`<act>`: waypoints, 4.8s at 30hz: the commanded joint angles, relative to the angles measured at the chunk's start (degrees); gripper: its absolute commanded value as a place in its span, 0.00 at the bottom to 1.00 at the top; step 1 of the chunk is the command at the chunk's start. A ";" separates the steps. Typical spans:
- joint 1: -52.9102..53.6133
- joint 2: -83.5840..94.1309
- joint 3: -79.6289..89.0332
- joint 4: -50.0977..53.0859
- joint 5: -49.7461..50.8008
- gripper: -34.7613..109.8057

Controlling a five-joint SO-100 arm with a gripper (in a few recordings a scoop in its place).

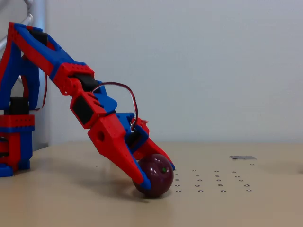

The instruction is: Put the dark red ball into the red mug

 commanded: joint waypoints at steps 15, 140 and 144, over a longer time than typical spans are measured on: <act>0.44 1.93 -3.69 -1.76 -1.76 0.50; -1.76 10.46 2.37 1.23 -0.26 0.36; -3.96 14.33 2.20 5.01 3.43 0.36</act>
